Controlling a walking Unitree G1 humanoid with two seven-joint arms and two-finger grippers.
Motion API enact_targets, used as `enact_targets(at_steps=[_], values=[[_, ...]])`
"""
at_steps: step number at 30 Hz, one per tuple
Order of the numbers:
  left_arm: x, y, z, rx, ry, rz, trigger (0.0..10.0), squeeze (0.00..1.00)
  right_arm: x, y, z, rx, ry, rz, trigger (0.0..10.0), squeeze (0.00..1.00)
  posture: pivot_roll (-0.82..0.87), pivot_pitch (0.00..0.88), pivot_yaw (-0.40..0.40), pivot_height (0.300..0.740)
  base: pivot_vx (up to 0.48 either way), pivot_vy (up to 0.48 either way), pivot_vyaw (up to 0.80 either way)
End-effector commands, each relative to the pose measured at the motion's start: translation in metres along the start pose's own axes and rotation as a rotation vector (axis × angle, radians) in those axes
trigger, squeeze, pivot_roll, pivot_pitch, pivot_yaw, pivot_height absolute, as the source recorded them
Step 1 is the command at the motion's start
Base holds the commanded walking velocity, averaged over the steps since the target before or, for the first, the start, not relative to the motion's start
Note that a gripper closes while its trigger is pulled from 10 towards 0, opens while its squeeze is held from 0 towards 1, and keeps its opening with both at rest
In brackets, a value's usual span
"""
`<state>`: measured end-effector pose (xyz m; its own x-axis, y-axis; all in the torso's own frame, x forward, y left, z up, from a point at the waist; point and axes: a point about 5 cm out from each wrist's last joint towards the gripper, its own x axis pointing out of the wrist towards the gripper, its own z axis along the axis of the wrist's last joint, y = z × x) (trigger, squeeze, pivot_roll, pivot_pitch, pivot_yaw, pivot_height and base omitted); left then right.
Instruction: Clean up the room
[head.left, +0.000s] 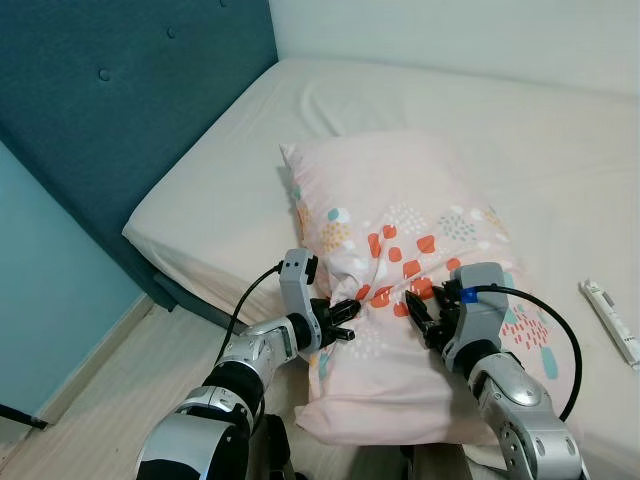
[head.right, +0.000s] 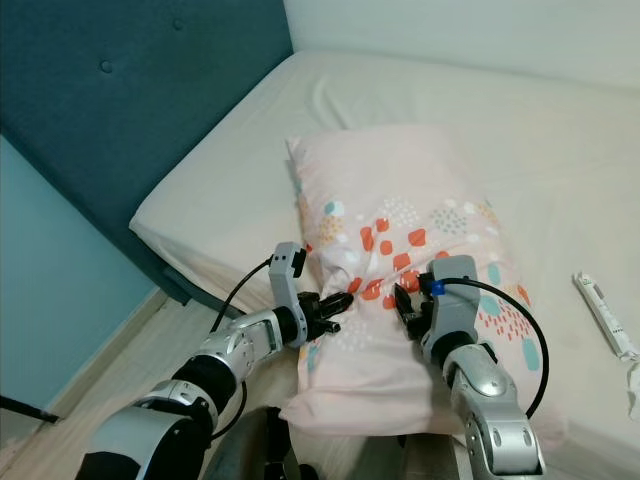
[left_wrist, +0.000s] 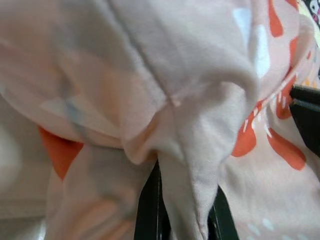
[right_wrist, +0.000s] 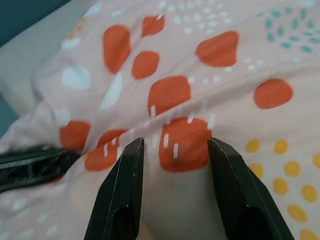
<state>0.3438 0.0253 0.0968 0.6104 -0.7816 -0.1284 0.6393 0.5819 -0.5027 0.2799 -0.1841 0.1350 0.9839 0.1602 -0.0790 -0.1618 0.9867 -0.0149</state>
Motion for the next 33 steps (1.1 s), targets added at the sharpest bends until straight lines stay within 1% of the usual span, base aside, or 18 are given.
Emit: enact_targets(at_steps=[1,2,3,4,5,6,7,8,9,12,13,17,20,22,24,25,28,33], values=[[0.011,-0.018,-0.001,0.050,0.007,-0.078,0.0,0.00,0.002,-0.002,-0.002,0.020,-0.012,-0.032,10.0,0.00,-0.07,0.183,0.154,0.598,0.000,0.000,0.00],[0.008,-0.013,0.011,0.131,-0.006,-0.060,0.0,0.00,0.004,-0.007,0.003,0.027,-0.050,-0.075,10.0,0.00,-0.07,0.171,0.157,0.598,0.000,0.000,0.00],[0.008,-0.013,0.011,0.131,-0.006,-0.060,0.0,0.00,0.004,-0.007,0.003,0.027,-0.050,-0.075,10.0,0.00,-0.07,0.171,0.157,0.598,0.000,0.000,0.00],[0.004,-0.005,0.028,0.280,-0.008,-0.023,0.0,0.00,0.006,-0.013,0.010,0.032,-0.094,-0.123,10.0,0.00,-0.06,0.153,0.159,0.598,0.000,0.000,0.00],[0.004,-0.005,0.028,0.280,-0.008,-0.023,0.0,0.00,0.006,-0.013,0.010,0.032,-0.094,-0.123,10.0,0.00,-0.06,0.153,0.159,0.598,0.000,0.000,0.00],[-0.001,0.001,0.045,0.408,-0.012,0.013,0.0,0.00,0.008,-0.017,0.016,0.042,-0.133,-0.157,10.0,0.00,-0.05,0.134,0.159,0.598,0.000,0.000,0.00],[-0.001,0.001,0.045,0.408,-0.012,0.013,0.0,0.00,0.008,-0.017,0.016,0.042,-0.133,-0.157,10.0,0.00,-0.05,0.134,0.159,0.598,0.000,0.000,0.00],[-0.008,0.008,0.066,0.496,-0.035,0.066,0.0,0.00,0.010,-0.019,0.023,0.054,-0.175,-0.179,10.0,0.00,-0.05,0.115,0.158,0.598,0.000,0.000,0.00],[-0.014,0.014,0.082,0.566,-0.052,0.112,2.8,0.00,0.011,-0.020,0.027,0.063,-0.201,-0.188,10.0,0.00,-0.04,0.100,0.159,0.598,0.000,0.000,0.00],[-0.017,0.017,0.091,0.596,-0.065,0.138,2.8,0.00,0.012,-0.020,0.029,0.068,-0.213,-0.190,10.0,0.00,-0.04,0.100,0.159,0.598,0.000,0.000,0.00],[-0.023,0.022,0.100,0.633,-0.068,0.168,10.0,0.00,0.013,-0.019,0.031,0.066,-0.224,-0.190,10.0,0.00,-0.04,0.087,0.160,0.598,0.000,0.000,0.00],[-0.036,0.034,0.122,0.672,-0.085,0.268,10.0,0.00,0.015,-0.019,0.031,0.048,-0.224,-0.189,10.0,0.00,-0.05,0.065,0.159,0.598,0.000,0.000,0.00],[-0.039,0.036,0.126,0.688,-0.094,0.307,10.0,0.00,0.015,-0.019,0.028,0.050,-0.210,-0.185,10.0,0.00,-0.05,0.061,0.156,0.598,0.000,0.000,0.00],[-0.042,0.040,0.125,0.730,-0.111,0.384,10.0,0.00,0.013,-0.016,0.014,0.038,-0.159,-0.189,10.0,0.00,-0.04,0.058,0.150,0.598,0.000,0.000,0.00],[-0.042,0.040,0.125,0.730,-0.111,0.384,10.0,0.00,0.013,-0.016,0.014,0.038,-0.159,-0.189,10.0,0.00,-0.04,0.058,0.150,0.598,0.000,0.000,0.00],[-0.044,0.042,0.119,0.706,-0.161,0.414,10.0,0.00,0.011,-0.009,0.002,0.011,-0.127,-0.193,10.0,0.00,-0.05,0.057,0.148,0.598,0.000,0.000,0.00],[-0.047,0.040,0.118,0.646,-0.238,0.396,10.0,0.00,0.009,-0.002,-0.005,0.008,-0.121,-0.207,10.0,0.00,-0.05,0.058,0.148,0.598,0.000,0.000,0.00],[-0.049,0.035,0.120,0.667,-0.314,0.422,10.0,0.00,0.006,0.001,-0.011,0.044,-0.119,-0.244,10.0,0.00,-0.04,0.055,0.146,0.603,0.000,0.000,0.00]])
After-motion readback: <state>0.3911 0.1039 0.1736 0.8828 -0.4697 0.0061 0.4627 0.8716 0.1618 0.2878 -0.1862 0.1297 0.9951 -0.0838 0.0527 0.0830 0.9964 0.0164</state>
